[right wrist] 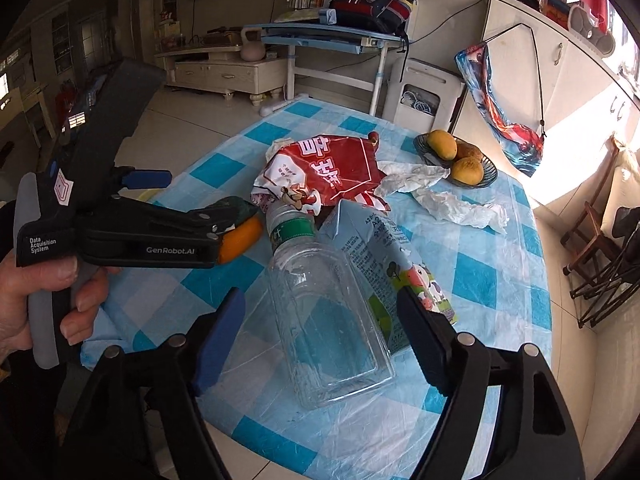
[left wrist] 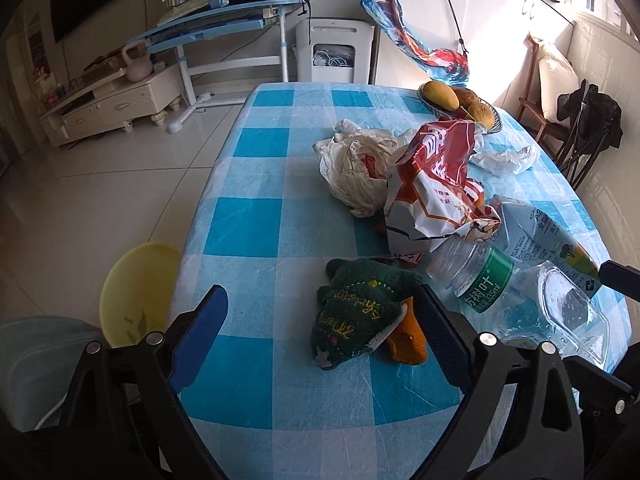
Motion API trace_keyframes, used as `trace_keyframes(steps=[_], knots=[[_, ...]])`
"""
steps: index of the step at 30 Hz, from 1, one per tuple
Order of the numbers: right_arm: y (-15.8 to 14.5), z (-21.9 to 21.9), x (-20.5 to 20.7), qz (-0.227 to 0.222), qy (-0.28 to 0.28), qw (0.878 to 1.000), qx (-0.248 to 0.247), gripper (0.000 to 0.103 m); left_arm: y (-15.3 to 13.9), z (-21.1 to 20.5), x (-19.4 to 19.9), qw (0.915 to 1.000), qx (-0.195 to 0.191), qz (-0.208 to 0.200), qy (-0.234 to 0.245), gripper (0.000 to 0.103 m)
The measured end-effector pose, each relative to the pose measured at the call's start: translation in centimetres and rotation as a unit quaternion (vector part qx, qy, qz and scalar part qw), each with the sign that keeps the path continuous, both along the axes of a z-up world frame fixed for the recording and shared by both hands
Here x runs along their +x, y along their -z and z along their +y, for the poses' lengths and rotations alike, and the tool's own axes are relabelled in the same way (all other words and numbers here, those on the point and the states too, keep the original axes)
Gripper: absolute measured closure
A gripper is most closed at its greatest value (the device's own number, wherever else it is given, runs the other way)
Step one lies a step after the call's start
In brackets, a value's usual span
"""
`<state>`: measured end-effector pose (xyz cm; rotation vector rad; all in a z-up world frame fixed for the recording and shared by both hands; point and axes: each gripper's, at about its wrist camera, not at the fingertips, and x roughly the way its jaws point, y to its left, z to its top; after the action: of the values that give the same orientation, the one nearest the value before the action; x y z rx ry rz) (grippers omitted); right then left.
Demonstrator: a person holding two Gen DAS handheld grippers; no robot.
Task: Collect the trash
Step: 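Grasp the clear plastic bottle with the right tool while the left tool grasps the green plush toy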
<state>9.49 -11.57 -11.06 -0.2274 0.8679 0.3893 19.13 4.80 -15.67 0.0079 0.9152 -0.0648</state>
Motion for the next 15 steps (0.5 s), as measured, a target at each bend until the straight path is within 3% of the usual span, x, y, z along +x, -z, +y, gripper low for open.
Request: trace_keyframes(steps=[5, 11, 13, 15], knots=[[2.2, 0.0, 1.2, 0.031, 0.004, 1.0, 0.001, 0.033, 1.2, 0.8, 0.5, 0.999, -0.037, 0.023, 0.005, 0.052], [2.7, -0.1, 1.5, 0.045, 0.007, 0.998, 0.034, 0.044, 1.3, 0.9, 0.5, 0.9981, -0.058, 0.02, 0.011, 0.06], [2.7, 0.1, 1.5, 0.045, 0.005, 0.998, 0.037, 0.047, 1.2, 0.9, 0.6, 0.998, -0.059, 0.019, 0.011, 0.06], [2.7, 0.2, 1.5, 0.043, 0.006, 0.998, 0.037, 0.047, 1.4, 1.2, 0.7, 0.9984, -0.05, 0.026, 0.001, 0.052]])
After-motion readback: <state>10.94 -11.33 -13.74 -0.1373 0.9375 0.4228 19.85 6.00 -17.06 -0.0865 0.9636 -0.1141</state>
